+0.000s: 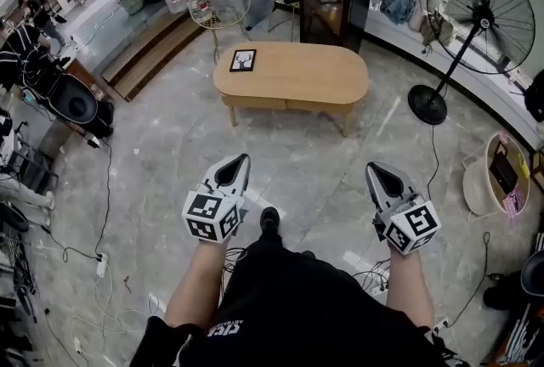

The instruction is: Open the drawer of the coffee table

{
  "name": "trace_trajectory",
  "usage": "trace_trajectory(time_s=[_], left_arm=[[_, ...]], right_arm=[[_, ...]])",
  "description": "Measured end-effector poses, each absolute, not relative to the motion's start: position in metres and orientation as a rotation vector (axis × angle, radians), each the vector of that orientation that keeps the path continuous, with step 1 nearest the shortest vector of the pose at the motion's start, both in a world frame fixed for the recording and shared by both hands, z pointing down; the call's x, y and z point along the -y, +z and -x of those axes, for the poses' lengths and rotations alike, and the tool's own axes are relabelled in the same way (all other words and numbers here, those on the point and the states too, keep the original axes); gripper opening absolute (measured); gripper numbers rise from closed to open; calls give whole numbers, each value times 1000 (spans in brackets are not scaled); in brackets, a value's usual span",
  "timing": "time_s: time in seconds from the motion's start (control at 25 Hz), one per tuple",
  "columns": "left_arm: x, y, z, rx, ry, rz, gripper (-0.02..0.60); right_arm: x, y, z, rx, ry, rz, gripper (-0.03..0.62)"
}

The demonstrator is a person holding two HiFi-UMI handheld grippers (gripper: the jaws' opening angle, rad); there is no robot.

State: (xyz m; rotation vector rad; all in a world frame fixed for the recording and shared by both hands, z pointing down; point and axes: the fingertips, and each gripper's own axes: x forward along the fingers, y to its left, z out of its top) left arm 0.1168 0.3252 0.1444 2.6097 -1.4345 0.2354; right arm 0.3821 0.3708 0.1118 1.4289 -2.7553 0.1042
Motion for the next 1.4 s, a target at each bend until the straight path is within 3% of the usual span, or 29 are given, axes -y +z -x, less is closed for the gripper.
trace_trajectory(time_s=[0.64,1.12,1.4], left_arm=[[-207,176,-70,1442,231,-2530,11],[-63,190,18,1421,215,-2496,11],[-26,197,48,1406,200,-2481,10]], right_arm=[[-248,131,-328,2754,189,-1311,38],[-98,125,-214,2759,178,-1187,38],[-54,131,-186,2751,224,-1196,38]])
